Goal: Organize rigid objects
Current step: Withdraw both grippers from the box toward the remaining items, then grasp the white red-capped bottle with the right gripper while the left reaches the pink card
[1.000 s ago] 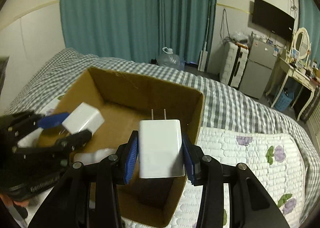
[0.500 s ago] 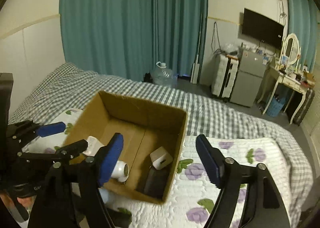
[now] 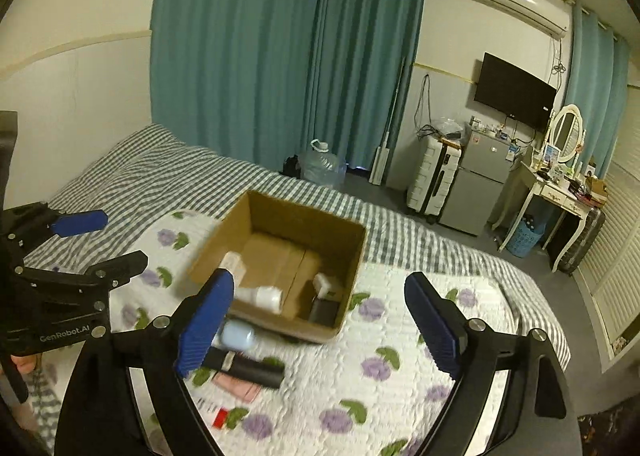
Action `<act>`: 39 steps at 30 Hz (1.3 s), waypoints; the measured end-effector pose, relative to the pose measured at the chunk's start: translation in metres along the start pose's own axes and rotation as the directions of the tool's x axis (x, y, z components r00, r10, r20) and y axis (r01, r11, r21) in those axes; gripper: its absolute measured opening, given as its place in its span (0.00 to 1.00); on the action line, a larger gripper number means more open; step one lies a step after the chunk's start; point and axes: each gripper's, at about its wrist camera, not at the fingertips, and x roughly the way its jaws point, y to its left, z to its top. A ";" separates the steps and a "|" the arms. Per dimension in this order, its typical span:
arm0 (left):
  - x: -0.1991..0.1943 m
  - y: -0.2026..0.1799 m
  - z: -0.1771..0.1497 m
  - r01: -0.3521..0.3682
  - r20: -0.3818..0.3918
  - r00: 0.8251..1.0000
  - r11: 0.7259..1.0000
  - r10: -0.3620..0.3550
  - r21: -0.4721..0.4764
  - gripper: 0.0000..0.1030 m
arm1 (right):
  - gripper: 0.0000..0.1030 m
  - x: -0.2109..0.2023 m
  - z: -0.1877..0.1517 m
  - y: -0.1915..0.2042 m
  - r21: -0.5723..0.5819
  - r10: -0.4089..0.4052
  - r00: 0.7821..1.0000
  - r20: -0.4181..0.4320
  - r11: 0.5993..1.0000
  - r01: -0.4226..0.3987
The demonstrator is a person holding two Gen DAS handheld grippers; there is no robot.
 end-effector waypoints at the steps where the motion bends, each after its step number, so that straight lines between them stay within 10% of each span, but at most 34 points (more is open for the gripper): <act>1: -0.001 0.000 -0.008 0.001 -0.009 1.000 1.000 -0.001 0.001 0.66 | 0.86 -0.004 -0.007 0.005 -0.001 0.009 1.000 -0.006 1.000 -0.009; 12: 0.037 0.009 -0.111 -0.019 -0.149 0.989 0.995 0.003 -0.101 0.66 | 0.86 0.034 -0.104 0.055 -0.034 0.122 0.978 -0.168 0.991 -0.129; 21: 0.071 0.035 -0.143 -0.056 -0.231 0.973 0.991 0.026 -0.123 0.66 | 0.85 0.098 -0.165 0.099 -0.068 0.202 0.915 -0.349 0.968 -0.239; 33: 0.092 0.047 -0.151 -0.078 -0.273 0.961 0.988 0.039 -0.135 0.66 | 0.63 0.162 -0.177 0.135 -0.202 0.259 0.849 -0.461 0.901 -0.384; 39: 0.095 0.042 -0.149 -0.084 -0.279 0.959 0.990 0.050 -0.113 0.66 | 0.44 0.162 -0.175 0.129 -0.162 0.271 0.865 -0.423 0.916 -0.366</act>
